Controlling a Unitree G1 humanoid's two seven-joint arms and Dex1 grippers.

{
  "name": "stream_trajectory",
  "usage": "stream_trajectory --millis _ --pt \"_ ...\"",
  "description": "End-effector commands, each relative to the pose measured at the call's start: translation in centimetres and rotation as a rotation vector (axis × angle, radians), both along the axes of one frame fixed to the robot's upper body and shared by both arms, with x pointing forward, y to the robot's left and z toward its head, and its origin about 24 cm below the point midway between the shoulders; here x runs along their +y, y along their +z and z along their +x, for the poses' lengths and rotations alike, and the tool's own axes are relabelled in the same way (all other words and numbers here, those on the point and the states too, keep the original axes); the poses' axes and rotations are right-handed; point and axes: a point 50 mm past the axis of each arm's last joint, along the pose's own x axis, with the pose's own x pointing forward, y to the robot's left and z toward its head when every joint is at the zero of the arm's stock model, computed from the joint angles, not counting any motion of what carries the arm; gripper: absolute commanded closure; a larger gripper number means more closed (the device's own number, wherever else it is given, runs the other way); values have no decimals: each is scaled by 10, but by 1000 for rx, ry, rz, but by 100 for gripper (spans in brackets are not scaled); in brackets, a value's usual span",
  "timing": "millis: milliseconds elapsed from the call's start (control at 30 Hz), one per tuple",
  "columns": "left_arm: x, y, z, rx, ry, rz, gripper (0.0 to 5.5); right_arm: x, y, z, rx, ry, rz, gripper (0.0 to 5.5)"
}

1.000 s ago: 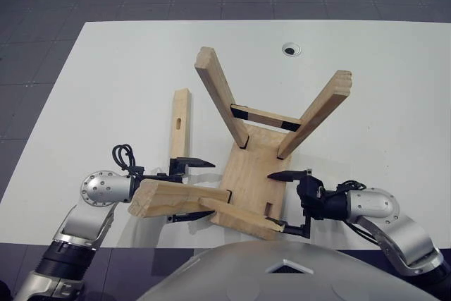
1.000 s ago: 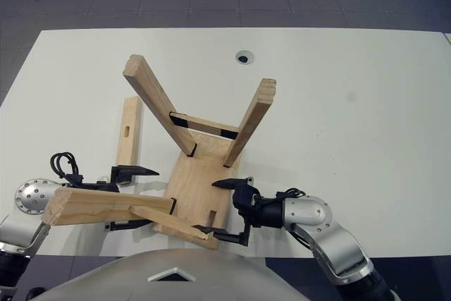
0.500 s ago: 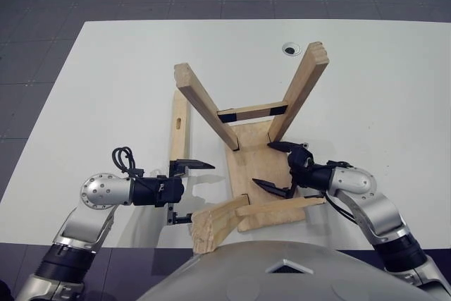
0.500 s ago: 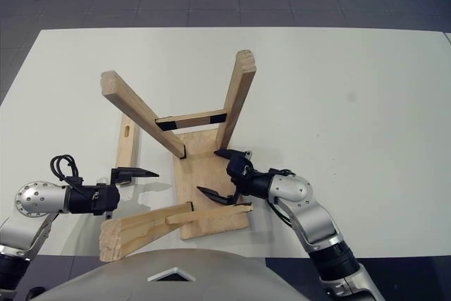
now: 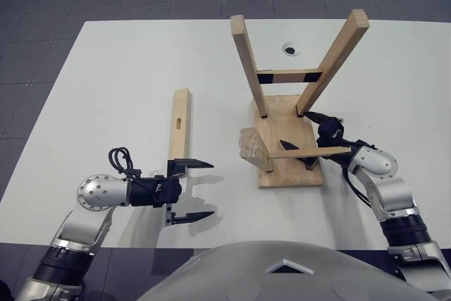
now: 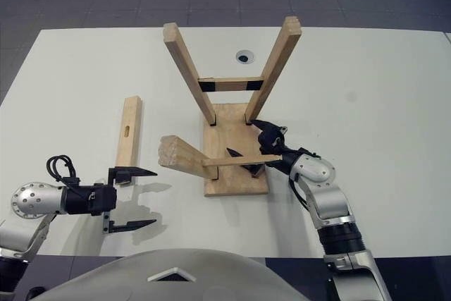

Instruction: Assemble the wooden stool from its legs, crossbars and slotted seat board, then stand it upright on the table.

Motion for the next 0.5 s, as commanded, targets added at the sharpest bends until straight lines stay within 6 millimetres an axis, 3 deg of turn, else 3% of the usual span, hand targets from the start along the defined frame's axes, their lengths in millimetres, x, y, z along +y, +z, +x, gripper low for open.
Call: stream_trajectory --millis 33,233,500 --pt "-6 34 8 -58 70 -184 3 -3 1 -3 -8 -31 15 0" --pt "-20 91 7 -196 59 -338 3 -8 10 -15 -12 -23 62 0" --pt "-40 140 3 -303 31 -486 3 -14 8 -31 26 -36 57 0"
